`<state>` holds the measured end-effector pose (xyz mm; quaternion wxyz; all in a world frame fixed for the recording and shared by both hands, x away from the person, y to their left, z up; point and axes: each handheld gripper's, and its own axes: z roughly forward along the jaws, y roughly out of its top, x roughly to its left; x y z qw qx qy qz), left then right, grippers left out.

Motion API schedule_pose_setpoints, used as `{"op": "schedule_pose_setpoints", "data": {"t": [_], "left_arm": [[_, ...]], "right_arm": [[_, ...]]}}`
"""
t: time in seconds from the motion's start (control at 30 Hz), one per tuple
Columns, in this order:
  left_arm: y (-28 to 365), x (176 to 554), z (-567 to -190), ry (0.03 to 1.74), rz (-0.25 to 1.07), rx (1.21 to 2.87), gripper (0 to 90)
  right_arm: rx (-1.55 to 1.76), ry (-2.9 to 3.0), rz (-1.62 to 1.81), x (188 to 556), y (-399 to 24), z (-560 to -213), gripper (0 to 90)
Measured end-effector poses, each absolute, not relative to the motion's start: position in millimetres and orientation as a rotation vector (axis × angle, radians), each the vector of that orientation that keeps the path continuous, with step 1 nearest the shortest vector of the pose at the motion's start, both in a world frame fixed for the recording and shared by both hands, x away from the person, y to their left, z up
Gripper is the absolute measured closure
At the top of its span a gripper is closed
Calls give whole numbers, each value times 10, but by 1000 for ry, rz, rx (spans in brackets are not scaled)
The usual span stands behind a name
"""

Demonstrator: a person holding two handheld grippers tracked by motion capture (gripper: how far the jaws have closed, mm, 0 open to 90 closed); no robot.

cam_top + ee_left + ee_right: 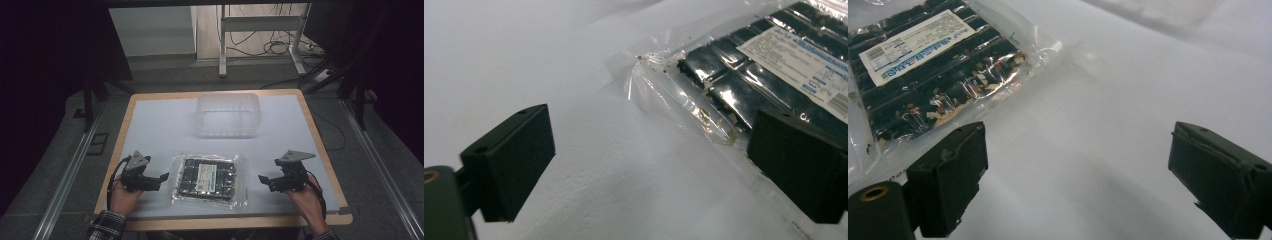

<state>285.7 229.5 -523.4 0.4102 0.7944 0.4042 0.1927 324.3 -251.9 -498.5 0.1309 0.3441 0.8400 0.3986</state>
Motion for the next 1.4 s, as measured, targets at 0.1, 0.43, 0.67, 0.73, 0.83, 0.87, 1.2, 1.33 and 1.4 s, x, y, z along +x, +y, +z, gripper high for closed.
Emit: {"op": "schedule_pose_setpoints", "data": {"t": [0.1, 0.43, 0.67, 0.73, 0.83, 0.87, 1.2, 1.33, 1.4], "left_arm": [[2290, 2853, -5231, 1000, 478, 1986, 40], [2265, 2864, -5252, 968, 449, 1990, 37], [2271, 2861, -5250, 953, 461, 1984, 36], [2267, 2859, -5251, 949, 471, 1992, 36], [2268, 2858, -5250, 945, 470, 1994, 43], [2266, 2857, -5249, 942, 472, 1996, 45], [2252, 2850, -5246, 930, 482, 2006, 55], [2253, 2851, -5246, 931, 482, 2007, 59], [2250, 2852, -5248, 930, 482, 2010, 59]], "right_arm": [[963, 2423, 1171, 3230, -2497, -4976, 52], [965, 2405, 1157, 3227, -2475, -4980, 24], [973, 2438, 1153, 3222, -2452, -4980, 68], [975, 2457, 1154, 3216, -2438, -4975, 79], [973, 2465, 1141, 3211, -2415, -4979, 79], [973, 2472, 1136, 3209, -2404, -4979, 79], [973, 2472, 1172, 3139, -2245, -4936, 63], [954, 2478, 1180, 3107, -2180, -4920, 63], [931, 2491, 1181, 3086, -2137, -4918, 64]]}}
